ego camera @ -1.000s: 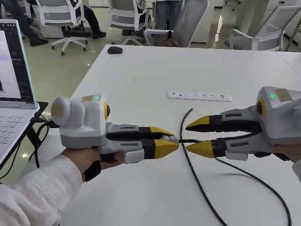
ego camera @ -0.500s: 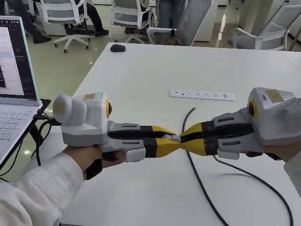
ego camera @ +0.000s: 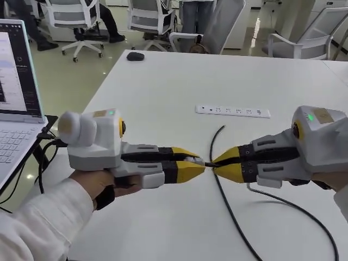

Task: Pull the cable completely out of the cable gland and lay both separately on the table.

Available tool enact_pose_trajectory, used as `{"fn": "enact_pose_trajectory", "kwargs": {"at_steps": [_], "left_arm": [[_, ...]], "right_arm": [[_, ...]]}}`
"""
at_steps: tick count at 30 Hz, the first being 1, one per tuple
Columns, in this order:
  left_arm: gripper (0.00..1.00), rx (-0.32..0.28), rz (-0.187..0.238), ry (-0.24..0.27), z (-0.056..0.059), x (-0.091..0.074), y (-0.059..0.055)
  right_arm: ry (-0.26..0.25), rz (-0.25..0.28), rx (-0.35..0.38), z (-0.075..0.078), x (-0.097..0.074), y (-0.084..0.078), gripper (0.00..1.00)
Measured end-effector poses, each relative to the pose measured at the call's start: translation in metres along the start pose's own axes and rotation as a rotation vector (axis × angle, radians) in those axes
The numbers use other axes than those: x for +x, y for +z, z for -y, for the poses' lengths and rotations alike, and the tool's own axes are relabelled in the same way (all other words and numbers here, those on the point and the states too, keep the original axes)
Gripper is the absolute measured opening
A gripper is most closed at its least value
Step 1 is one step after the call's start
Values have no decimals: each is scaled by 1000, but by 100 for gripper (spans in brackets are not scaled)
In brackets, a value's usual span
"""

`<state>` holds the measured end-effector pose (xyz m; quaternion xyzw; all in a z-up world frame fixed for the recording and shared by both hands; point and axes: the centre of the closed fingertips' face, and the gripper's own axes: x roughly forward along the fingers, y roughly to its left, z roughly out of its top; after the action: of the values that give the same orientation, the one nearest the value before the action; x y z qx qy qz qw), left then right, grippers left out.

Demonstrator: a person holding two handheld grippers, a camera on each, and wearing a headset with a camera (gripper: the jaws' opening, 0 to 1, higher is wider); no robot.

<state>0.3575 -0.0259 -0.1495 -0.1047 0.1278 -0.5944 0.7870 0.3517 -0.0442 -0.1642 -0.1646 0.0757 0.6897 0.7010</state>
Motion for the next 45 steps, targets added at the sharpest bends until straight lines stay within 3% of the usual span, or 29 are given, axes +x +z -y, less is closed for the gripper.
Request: {"fn": "enact_pose_trajectory", "kwargs": {"at_steps": [11,30,33,36,41,45], "left_arm": [[17,-13,-6,21,-5,-12,-4],[17,5,-20,14,0,-8,-2],[16,13,-21,5,3,-6,-1],[16,15,-20,5,4,-4,0],[16,3,-23,13,1,-2,-3],[16,4,-24,3,4,0,-3]], "right_arm": [[-37,-20,36,1,-20,-14,4],[-63,-18,49,2,-25,-19,5],[-72,-25,54,3,-26,-24,6],[-84,-40,70,4,-24,-27,14],[-97,-15,37,8,-18,-12,22],[-82,1,11,9,-10,-2,23]]}}
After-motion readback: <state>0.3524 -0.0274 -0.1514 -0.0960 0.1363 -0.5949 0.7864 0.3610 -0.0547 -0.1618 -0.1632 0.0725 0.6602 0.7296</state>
